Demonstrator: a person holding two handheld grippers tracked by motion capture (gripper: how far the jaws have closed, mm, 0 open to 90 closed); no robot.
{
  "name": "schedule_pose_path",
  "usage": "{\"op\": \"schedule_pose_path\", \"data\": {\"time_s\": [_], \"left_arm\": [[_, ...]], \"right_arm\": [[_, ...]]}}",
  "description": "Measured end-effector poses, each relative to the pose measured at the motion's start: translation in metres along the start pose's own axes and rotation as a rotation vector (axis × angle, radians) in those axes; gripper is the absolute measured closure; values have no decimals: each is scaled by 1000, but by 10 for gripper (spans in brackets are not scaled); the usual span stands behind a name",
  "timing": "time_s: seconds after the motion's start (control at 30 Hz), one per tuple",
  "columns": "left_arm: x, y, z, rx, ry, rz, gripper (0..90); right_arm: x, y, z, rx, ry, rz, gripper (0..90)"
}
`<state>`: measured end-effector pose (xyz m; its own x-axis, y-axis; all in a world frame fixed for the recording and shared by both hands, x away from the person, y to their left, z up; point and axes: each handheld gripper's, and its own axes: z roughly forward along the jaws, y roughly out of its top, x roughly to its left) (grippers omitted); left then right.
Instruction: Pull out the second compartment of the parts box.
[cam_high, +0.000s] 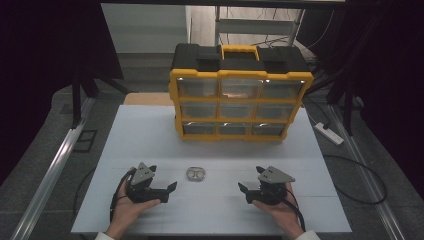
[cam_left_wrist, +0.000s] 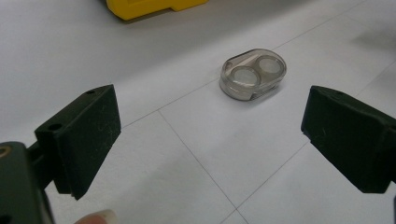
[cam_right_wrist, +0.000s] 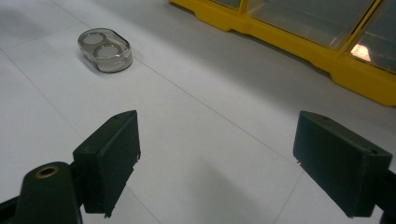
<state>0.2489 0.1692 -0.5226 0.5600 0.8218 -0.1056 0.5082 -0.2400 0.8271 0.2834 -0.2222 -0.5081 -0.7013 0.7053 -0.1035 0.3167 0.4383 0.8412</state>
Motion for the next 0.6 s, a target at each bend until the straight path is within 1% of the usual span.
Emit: {"op": "schedule_pose_path", "data": {"time_s": [0.03, 0.23, 0.27, 0.3, 0.43, 0.47, 0.6], "left_arm": [[0, 0, 0, 0, 0, 0, 56], [0, 0, 0, 2, -2, 1, 56], [0, 0, 0, 1, 0, 0, 56], [0, 0, 0, 0, 2, 0, 55], [0, 0, 0, 0, 0, -1, 55], [0, 0, 0, 0, 0, -1, 55], [0, 0, 0, 0, 0, 0, 55]], "right_arm": [[1, 0, 0, 3, -10, -10, 145], [3, 2, 0, 1, -22, -57, 140], [3, 2, 0, 1, -22, -57, 140], [4, 3, -1, 4, -40, -79, 138], [6, 4, -1, 1, -44, -115, 138], [6, 4, -1, 1, -44, -115, 138], [9, 5, -1, -3, -63, -169, 135]]}}
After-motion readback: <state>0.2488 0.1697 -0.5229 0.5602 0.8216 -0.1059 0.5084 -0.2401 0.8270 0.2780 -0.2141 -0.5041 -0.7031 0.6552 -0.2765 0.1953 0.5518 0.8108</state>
